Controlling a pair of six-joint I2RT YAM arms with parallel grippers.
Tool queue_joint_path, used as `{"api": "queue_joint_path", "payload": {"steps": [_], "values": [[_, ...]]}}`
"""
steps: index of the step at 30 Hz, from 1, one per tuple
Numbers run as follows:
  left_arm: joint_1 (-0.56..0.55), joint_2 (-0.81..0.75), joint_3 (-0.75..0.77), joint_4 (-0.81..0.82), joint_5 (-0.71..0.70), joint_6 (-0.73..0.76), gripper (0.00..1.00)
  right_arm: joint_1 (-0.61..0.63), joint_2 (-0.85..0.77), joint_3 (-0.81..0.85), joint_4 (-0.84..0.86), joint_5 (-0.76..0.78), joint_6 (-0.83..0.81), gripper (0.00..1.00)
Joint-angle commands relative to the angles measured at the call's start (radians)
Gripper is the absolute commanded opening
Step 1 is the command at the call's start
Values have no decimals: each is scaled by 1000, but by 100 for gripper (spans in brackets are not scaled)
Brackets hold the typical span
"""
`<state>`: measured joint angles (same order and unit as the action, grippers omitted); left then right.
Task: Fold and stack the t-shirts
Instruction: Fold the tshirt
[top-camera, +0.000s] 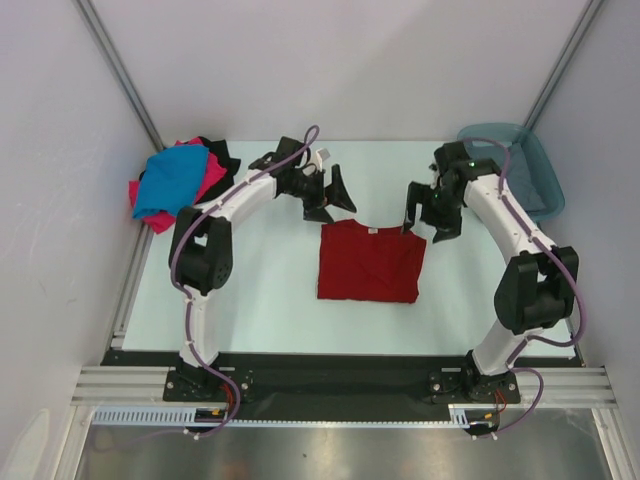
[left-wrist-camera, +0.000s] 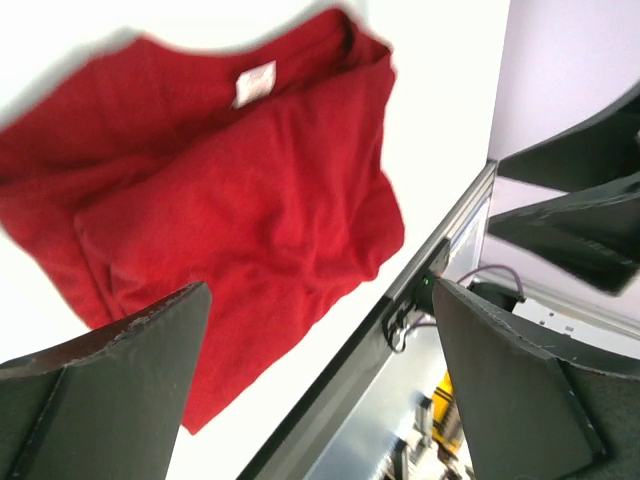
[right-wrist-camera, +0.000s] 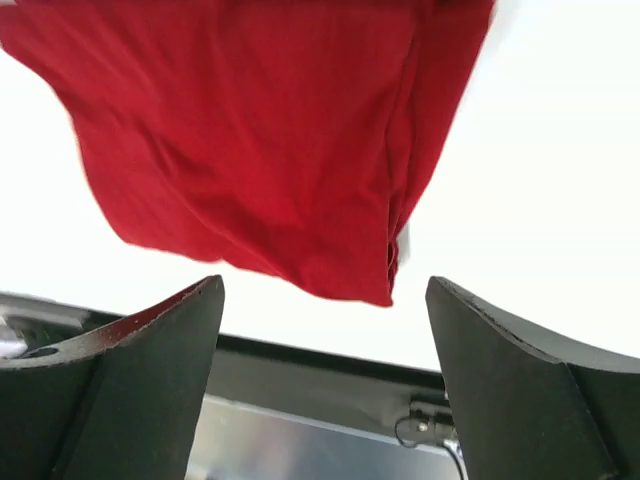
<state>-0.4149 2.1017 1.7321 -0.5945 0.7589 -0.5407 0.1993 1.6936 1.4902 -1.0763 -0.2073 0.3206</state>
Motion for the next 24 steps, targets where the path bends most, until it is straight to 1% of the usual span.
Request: {"api": "queue_joint_path", "payload": {"steps": [1, 2, 3, 4, 5, 7, 8, 9, 10, 11, 12, 13, 16, 17, 18, 19, 20, 22, 24], "values": [[-2, -37, 90, 35, -26, -7, 100, -17, -11, 135, 10, 88, 31, 88], [1, -35, 99, 35, -41, -36, 100, -27, 3, 165, 12, 68, 44, 87], [1, -35, 107, 44, -58, -53, 100, -34, 47, 207, 9, -4, 52, 87], [1, -43, 106, 53, -88, -71, 100, -37, 73, 255, -2, -35, 61, 86], [1, -52, 98, 64, -113, -105, 100, -29, 98, 362, -14, -50, 84, 85], [-5, -110, 32, 113, -186, -149, 100, -18, 170, 453, -11, -101, 94, 86], [-5, -129, 8, 122, -214, -171, 100, -14, 201, 564, -43, -84, 100, 85], [-7, -152, -26, 114, -275, -174, 100, 3, 239, 609, -57, -64, 98, 87], [-7, -190, -49, 117, -289, -192, 100, 9, 251, 652, -74, -52, 88, 88], [-7, -209, -69, 149, -299, -197, 100, 14, 261, 689, -94, -50, 65, 89], [-7, -216, -74, 147, -326, -197, 100, 20, 270, 708, -114, -34, 64, 90], [-7, -213, -62, 137, -373, -191, 100, 28, 264, 713, -128, -12, 66, 92], [-10, -166, 45, 75, -437, -144, 100, 49, 232, 671, -91, 25, 74, 94], [-15, -125, 88, 11, -450, -133, 100, 55, 224, 651, -79, 40, 78, 96], [-18, -105, 149, -11, -454, -121, 100, 71, 219, 639, -71, 40, 77, 99], [-22, -80, 177, -74, -463, -108, 100, 77, 209, 627, -63, 40, 75, 99], [-25, -80, 197, -83, -463, -102, 100, 84, 207, 618, -60, 37, 72, 100], [-33, -97, 179, -84, -487, -93, 100, 100, 195, 578, -50, 20, 71, 100], [-36, -150, 98, -36, -500, -102, 100, 110, 180, 539, -2, 2, 69, 100]]}}
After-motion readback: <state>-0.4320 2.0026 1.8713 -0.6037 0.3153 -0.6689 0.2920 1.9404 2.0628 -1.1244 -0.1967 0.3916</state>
